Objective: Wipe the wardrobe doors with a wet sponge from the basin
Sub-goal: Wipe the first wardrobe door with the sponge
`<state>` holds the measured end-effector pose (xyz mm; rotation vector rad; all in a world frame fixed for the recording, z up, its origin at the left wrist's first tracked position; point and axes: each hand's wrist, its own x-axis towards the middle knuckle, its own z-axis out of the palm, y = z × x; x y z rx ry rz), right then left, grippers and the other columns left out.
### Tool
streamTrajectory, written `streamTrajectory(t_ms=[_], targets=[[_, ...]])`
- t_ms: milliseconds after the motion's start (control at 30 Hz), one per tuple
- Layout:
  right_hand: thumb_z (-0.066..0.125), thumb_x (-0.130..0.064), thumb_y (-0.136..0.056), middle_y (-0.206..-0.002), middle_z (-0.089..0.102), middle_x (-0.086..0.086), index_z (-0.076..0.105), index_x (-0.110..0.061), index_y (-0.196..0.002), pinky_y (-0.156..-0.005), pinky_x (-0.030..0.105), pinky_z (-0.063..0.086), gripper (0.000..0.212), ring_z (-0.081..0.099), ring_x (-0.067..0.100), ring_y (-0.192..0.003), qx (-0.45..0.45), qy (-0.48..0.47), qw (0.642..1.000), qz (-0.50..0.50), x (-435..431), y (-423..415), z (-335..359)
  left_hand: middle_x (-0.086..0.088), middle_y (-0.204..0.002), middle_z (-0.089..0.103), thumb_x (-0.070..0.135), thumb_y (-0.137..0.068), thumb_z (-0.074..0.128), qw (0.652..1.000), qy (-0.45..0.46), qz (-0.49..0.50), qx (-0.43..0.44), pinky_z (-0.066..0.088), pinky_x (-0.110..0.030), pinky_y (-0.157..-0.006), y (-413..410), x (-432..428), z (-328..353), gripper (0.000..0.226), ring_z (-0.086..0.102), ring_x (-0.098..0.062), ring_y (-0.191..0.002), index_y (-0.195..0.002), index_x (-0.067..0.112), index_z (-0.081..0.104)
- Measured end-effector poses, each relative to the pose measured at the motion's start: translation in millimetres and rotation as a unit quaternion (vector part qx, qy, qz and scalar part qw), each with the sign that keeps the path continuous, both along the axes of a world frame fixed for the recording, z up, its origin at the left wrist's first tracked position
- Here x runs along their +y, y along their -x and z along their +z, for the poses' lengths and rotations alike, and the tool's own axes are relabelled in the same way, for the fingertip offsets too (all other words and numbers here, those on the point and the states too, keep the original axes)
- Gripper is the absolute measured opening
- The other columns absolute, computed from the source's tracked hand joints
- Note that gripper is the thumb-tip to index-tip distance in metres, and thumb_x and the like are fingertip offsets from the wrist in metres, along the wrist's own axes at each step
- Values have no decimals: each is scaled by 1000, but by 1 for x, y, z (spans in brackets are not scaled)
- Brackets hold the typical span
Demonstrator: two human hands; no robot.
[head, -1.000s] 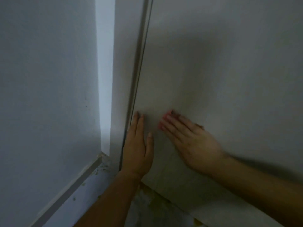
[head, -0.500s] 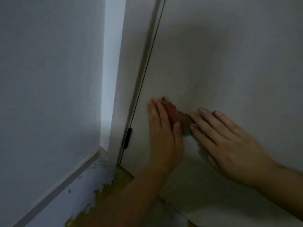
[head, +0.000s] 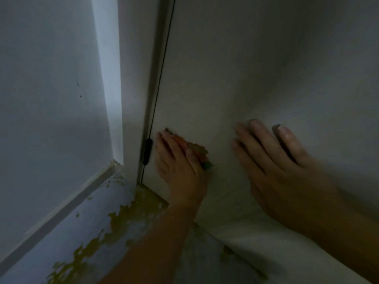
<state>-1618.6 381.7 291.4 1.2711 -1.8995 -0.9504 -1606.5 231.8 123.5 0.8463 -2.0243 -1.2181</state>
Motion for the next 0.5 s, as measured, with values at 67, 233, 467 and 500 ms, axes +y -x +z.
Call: streamTrajectory(t_ms=[67, 233, 467, 500], targets=[[41, -29, -97, -168, 14, 23, 24, 2, -158, -127, 53, 1, 70, 14, 40, -155, -15, 19, 1000, 9, 0, 2, -3, -3, -167, 0, 44, -106, 15, 999, -20, 28, -30, -15, -28, -119, 1, 6, 4, 63, 0, -12, -150, -160, 29, -14], [45, -26, -94, -166, 20, 23, 33, 3, -155, -127, 55, 4, 69, 20, 41, -154, -29, 75, 996, 40, 3, 3, -14, -8, -168, 8, 50, -101, 18, 993, -74, 57, 77, 8, -38, -127, 5, 13, 11, 71, 7, -11, -151, -163, 18, 6], [44, -15, -93, -165, 25, 22, 35, 5, -153, -127, 53, 8, 65, 23, 40, -153, -49, 94, 992, 65, 47, -1, -35, 0, -167, -26, 43, -106, 12, 982, -27, -15, 187, -12, -45, -127, 18, 40, 25, 66, -26, -14, -154, -161, 15, -13], [40, -14, -94, -164, 26, 23, 34, 5, -154, -126, 54, 10, 63, 24, 40, -153, -49, 109, 991, 67, 54, -3, -35, -1, -167, -26, 38, -108, 16, 977, 7, -36, 209, -12, -45, -127, 14, 52, 30, 65, -26, -17, -154, -161, 13, -13]])
